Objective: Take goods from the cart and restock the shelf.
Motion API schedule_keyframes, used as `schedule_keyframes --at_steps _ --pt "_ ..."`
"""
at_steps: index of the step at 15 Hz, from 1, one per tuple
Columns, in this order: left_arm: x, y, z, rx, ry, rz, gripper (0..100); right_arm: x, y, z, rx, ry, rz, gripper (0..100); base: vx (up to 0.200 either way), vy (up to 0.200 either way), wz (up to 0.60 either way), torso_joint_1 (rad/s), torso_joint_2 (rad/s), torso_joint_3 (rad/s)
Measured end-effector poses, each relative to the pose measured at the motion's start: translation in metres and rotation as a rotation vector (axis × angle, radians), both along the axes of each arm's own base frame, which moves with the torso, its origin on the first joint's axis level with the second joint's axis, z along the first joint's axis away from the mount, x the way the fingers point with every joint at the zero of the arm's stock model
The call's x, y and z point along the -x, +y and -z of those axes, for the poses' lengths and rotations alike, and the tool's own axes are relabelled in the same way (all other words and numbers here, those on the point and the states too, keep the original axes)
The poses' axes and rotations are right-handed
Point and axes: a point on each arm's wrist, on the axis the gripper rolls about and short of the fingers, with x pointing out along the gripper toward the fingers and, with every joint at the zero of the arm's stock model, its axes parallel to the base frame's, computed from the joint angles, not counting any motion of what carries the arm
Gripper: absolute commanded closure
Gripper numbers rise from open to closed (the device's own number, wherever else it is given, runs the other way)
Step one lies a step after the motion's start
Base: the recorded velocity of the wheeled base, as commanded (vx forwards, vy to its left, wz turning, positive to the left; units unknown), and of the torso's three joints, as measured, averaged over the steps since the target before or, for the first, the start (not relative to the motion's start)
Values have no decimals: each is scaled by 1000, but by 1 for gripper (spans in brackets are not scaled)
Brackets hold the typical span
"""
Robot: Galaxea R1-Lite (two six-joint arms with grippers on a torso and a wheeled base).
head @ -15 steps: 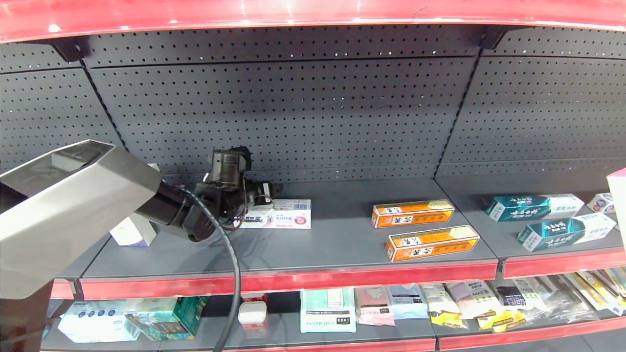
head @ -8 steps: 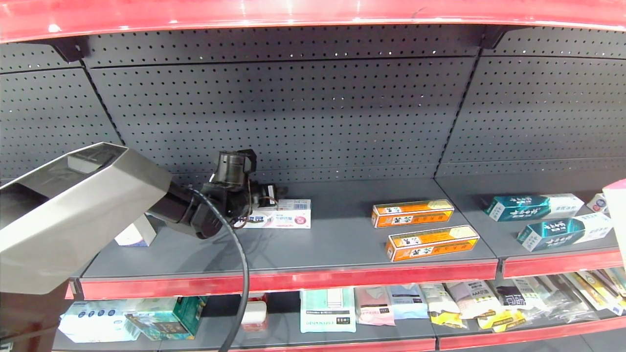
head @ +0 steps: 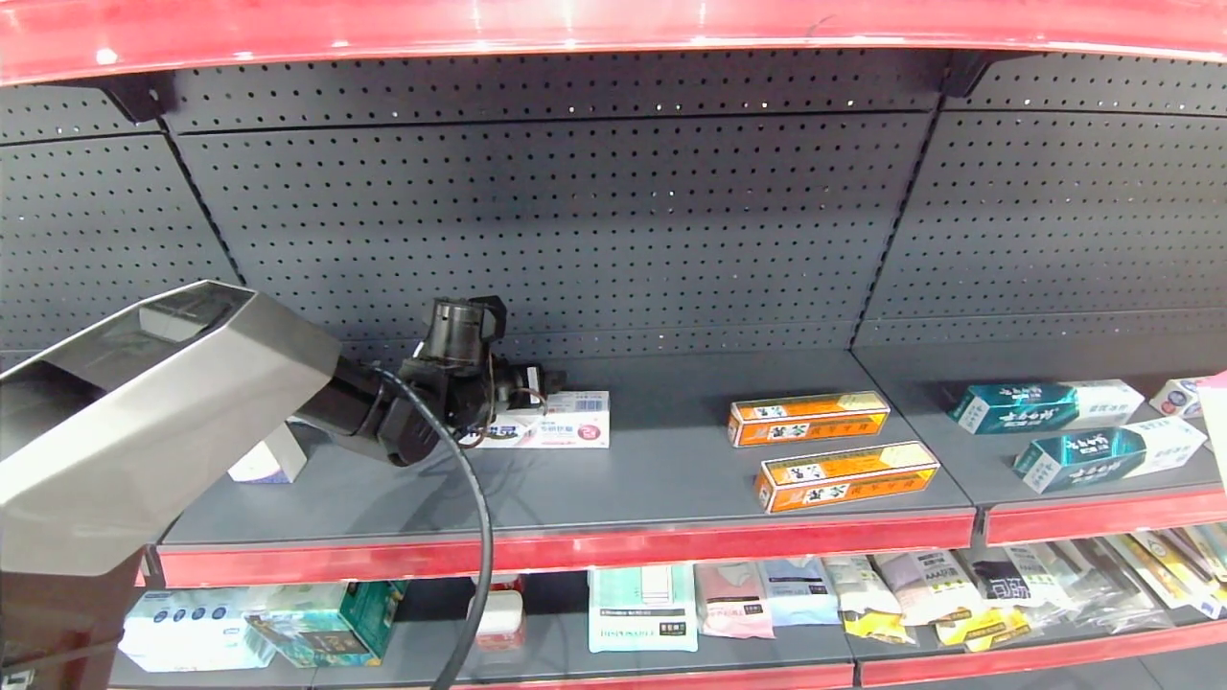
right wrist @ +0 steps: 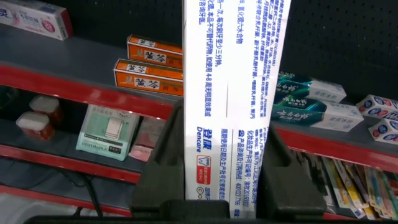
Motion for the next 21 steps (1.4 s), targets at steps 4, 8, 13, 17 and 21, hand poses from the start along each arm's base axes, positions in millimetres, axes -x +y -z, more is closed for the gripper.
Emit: schedule_keyframes --at_steps 4,8,13,17,21 --pt "3 0 3 -7 20 9 0 0 0 1 0 1 0 100 0 0 0 0 0 0" --pt "6 0 7 -14 35 22 0 0 0 2 0 4 -2 100 0 0 0 0 0 0" --pt "14 -4 12 -3 48 72 0 0 0 4 -1 11 -3 100 0 0 0 0 0 0" --pt "15 -5 12 -7 50 85 0 0 0 5 -1 14 -3 100 0 0 0 0 0 0" --pt "21 -5 14 -6 66 118 0 0 0 6 0 21 -4 100 0 0 0 0 0 0"
